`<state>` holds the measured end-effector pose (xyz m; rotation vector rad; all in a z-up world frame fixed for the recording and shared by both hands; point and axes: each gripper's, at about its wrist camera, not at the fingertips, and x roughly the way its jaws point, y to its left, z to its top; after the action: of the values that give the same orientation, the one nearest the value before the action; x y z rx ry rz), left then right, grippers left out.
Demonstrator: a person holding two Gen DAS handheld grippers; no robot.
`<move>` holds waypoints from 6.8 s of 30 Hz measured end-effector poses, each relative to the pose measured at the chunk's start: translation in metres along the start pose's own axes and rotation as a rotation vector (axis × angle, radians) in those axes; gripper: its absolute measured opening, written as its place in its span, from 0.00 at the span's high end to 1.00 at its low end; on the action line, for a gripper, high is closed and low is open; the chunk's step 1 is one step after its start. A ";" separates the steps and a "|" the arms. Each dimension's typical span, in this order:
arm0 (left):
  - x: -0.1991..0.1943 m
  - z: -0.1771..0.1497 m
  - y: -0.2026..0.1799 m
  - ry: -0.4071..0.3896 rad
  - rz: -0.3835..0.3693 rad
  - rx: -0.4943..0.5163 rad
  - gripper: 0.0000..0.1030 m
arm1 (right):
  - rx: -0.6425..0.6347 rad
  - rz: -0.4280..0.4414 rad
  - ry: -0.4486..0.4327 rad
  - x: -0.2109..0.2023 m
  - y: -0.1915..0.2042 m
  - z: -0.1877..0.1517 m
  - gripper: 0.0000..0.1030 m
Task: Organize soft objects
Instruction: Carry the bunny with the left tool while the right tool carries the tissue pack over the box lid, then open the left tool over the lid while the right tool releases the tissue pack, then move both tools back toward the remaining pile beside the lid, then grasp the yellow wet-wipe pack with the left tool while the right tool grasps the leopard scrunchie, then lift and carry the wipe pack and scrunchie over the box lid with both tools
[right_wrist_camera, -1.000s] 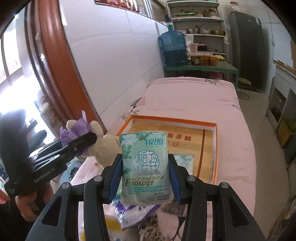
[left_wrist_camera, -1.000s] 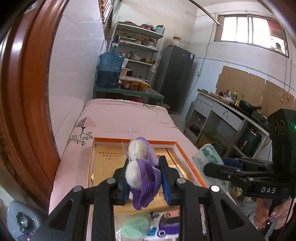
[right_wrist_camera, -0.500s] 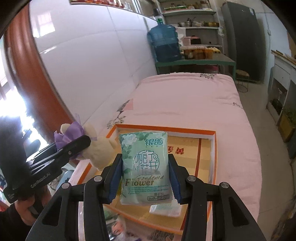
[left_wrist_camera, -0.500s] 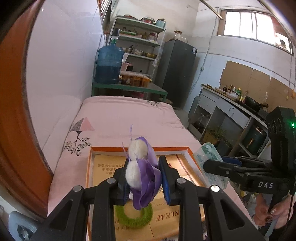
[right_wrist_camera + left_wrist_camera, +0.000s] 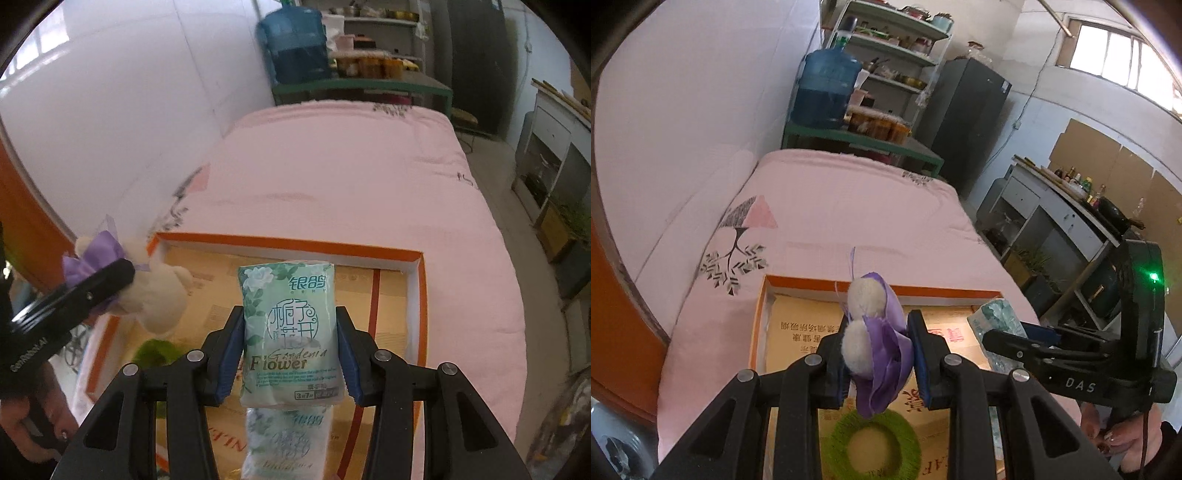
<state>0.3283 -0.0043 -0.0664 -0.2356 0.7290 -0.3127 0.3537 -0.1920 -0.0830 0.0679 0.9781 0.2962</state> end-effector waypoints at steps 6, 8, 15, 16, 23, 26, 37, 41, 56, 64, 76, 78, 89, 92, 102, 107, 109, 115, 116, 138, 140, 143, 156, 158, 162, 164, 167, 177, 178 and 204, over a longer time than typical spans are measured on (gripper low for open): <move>0.018 -0.001 0.011 0.029 -0.006 -0.041 0.73 | 0.001 -0.016 0.040 0.019 -0.001 -0.002 0.53; 0.024 -0.002 0.014 0.040 -0.007 -0.052 0.73 | 0.008 -0.016 0.048 0.024 -0.002 -0.001 0.53; 0.041 -0.007 0.027 0.082 -0.022 -0.086 0.71 | 0.044 -0.028 0.090 0.039 -0.011 -0.002 0.50; 0.042 -0.007 0.028 0.083 -0.021 -0.090 0.70 | 0.050 -0.026 0.096 0.041 -0.013 -0.003 0.49; 0.047 -0.011 0.030 0.105 -0.007 -0.086 0.41 | 0.060 -0.014 0.089 0.042 -0.015 -0.007 0.39; 0.045 -0.012 0.028 0.103 -0.002 -0.077 0.41 | 0.068 -0.010 0.078 0.038 -0.016 -0.008 0.38; 0.024 -0.006 0.019 0.053 0.060 -0.021 0.26 | 0.064 -0.007 0.034 0.008 -0.013 -0.014 0.38; 0.011 -0.005 0.018 0.033 0.083 0.003 0.26 | 0.059 0.000 0.021 -0.005 -0.008 -0.019 0.38; -0.059 -0.034 0.001 -0.029 0.113 0.048 0.26 | 0.078 0.035 -0.067 -0.078 0.020 -0.065 0.38; -0.103 -0.053 -0.031 -0.092 0.074 0.101 0.26 | 0.079 0.015 -0.113 -0.113 0.032 -0.093 0.38; -0.163 -0.093 -0.056 -0.121 0.078 0.114 0.26 | 0.052 0.007 -0.125 -0.156 0.048 -0.145 0.38; -0.169 -0.097 -0.054 -0.122 0.072 0.102 0.26 | 0.057 0.005 -0.123 -0.160 0.049 -0.153 0.38; -0.194 -0.117 -0.049 -0.128 0.042 0.071 0.26 | 0.060 -0.037 -0.119 -0.179 0.053 -0.190 0.38; -0.199 -0.123 -0.049 -0.130 0.031 0.068 0.26 | 0.051 -0.049 -0.112 -0.180 0.054 -0.200 0.38; -0.199 -0.157 -0.060 -0.083 -0.016 0.090 0.26 | 0.060 -0.063 -0.089 -0.176 0.053 -0.224 0.38; -0.188 -0.173 -0.072 -0.045 -0.037 0.115 0.26 | 0.068 -0.066 -0.075 -0.172 0.051 -0.230 0.38; -0.182 -0.177 -0.074 -0.033 -0.045 0.112 0.26 | 0.069 -0.066 -0.072 -0.170 0.051 -0.231 0.38; -0.163 -0.184 -0.081 0.005 -0.066 0.104 0.26 | 0.075 -0.071 -0.047 -0.158 0.046 -0.236 0.38; -0.160 -0.184 -0.081 0.012 -0.070 0.101 0.26 | 0.074 -0.069 -0.039 -0.155 0.045 -0.238 0.38; -0.124 -0.188 -0.086 0.084 -0.025 0.112 0.69 | 0.051 -0.002 0.039 -0.093 0.045 -0.229 0.79; -0.122 -0.188 -0.084 0.093 -0.023 0.101 0.71 | 0.053 -0.005 0.047 -0.091 0.044 -0.230 0.86; -0.121 -0.189 -0.080 0.100 -0.033 0.083 0.76 | 0.061 -0.001 0.057 -0.089 0.041 -0.232 0.90; -0.137 -0.193 -0.097 0.039 -0.112 0.144 0.86 | 0.077 -0.007 0.025 -0.100 0.039 -0.234 0.92; -0.140 -0.194 -0.101 0.026 -0.117 0.163 0.86 | 0.077 -0.005 0.017 -0.104 0.038 -0.234 0.92; -0.147 -0.195 -0.101 0.002 -0.133 0.166 0.87 | 0.076 -0.006 0.000 -0.114 0.039 -0.235 0.92; -0.151 -0.194 -0.101 -0.007 -0.136 0.168 0.87 | 0.073 -0.006 -0.012 -0.120 0.040 -0.235 0.92; -0.157 -0.194 -0.101 -0.034 -0.126 0.179 0.88 | 0.066 -0.009 -0.026 -0.127 0.042 -0.235 0.92; -0.181 -0.188 -0.103 -0.116 -0.095 0.205 0.89 | 0.041 -0.036 -0.084 -0.151 0.053 -0.236 0.93; -0.183 -0.187 -0.102 -0.119 -0.096 0.203 0.89 | 0.036 -0.039 -0.092 -0.155 0.053 -0.235 0.93; -0.238 -0.125 -0.098 -0.306 -0.115 0.189 0.89 | 0.026 -0.054 -0.245 -0.223 0.043 -0.193 0.93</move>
<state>0.0561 -0.0221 0.0207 -0.1417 0.3814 -0.4411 0.0689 -0.2274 -0.0026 0.0988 0.7398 0.2194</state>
